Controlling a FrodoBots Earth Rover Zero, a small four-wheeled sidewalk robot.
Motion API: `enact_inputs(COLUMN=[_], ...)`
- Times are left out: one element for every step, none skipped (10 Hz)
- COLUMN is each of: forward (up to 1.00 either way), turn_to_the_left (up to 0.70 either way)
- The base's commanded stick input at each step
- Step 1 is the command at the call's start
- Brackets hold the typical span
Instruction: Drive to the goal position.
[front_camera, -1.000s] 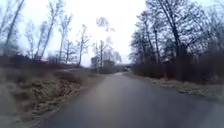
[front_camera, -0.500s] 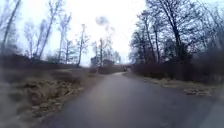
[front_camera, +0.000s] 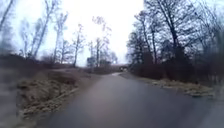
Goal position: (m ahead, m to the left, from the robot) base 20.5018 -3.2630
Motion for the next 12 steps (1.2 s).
enact_inputs(forward=[0.70,0.70,0.70,0.70,0.70,0.70,0.70,0.70,0.70,0.70,0.70,0.70], turn_to_the_left=[0.00,0.00,0.00,0.00,0.00,0.00,0.00,0.00,0.00,0.00,0.00,0.00])
